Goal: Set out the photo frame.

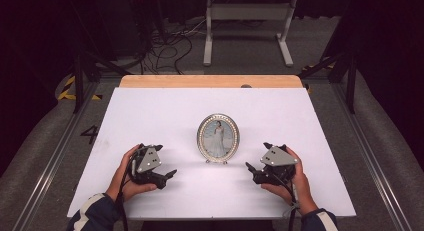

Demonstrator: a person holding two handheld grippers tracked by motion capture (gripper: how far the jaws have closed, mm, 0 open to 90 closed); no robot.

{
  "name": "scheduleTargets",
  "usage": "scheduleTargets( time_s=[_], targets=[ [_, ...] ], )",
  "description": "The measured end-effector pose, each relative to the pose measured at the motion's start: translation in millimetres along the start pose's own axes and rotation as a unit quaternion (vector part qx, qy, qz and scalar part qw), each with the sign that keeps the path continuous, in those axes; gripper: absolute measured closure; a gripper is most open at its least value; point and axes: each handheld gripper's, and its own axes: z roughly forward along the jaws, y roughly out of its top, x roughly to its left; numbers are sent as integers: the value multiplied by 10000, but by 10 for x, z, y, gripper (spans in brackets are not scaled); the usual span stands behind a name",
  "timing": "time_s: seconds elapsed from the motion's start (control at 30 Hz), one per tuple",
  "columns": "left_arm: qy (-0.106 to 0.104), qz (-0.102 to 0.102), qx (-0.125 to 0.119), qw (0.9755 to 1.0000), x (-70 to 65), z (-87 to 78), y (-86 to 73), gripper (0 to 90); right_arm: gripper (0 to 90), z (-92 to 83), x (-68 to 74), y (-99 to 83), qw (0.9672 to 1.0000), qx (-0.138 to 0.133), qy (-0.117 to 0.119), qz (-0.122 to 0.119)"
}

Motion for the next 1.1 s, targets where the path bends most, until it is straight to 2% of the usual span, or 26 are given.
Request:
scheduleTargets(
  time_s=[0.2,0.37,0.57,0.73,0.93,1.1],
  targets=[
    [47,87,59,9999,-2,-81,-57,94,159,-80,-92,-96,9998,25,-138,134],
    [128,-64,-14,9999,36,-195,-143,94,159,-153,-153,-177,9993,83,-314,173],
    [251,-150,-3,9996,89,-310,-251,94,159,-216,-199,-290,9989,161,-382,236],
    [352,-301,-4,9989,129,-421,-372,94,159,-265,-241,-379,9985,183,-419,304],
    [423,-472,45,9980,168,-508,-504,93,159,-339,-306,-478,9978,170,-482,431],
    [467,-504,143,9975,200,-551,-592,91,158,-402,-349,-535,9970,167,-566,510]
  ],
)
